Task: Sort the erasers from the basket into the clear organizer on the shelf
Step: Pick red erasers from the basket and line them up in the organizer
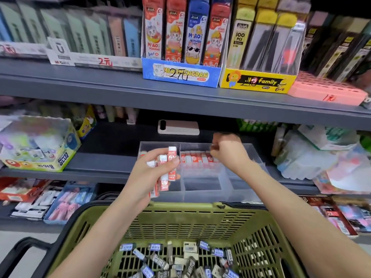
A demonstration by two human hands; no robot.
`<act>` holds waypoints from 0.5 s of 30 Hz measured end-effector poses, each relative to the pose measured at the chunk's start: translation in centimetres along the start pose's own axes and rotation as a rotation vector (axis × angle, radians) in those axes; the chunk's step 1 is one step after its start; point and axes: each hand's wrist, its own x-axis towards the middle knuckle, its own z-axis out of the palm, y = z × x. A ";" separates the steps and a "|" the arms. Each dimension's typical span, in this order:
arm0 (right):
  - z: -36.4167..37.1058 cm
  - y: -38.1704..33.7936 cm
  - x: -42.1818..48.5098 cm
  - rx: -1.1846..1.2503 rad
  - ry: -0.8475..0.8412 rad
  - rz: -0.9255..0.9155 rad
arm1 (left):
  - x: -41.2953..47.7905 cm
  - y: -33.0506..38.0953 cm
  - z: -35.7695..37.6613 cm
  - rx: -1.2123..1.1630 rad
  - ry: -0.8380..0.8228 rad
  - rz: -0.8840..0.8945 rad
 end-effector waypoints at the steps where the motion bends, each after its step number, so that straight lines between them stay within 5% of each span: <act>1: 0.0 0.2 0.1 -0.001 -0.043 0.040 | 0.1 -0.1 0.0 -0.001 0.001 -0.004; 10: 0.1 1.6 0.5 -0.199 -0.210 0.025 | 0.3 -0.2 -0.2 -0.009 -0.020 -0.027; 15: 1.3 0.8 0.1 -0.058 -0.176 0.214 | 0.2 -0.1 -0.2 -0.016 -0.026 -0.029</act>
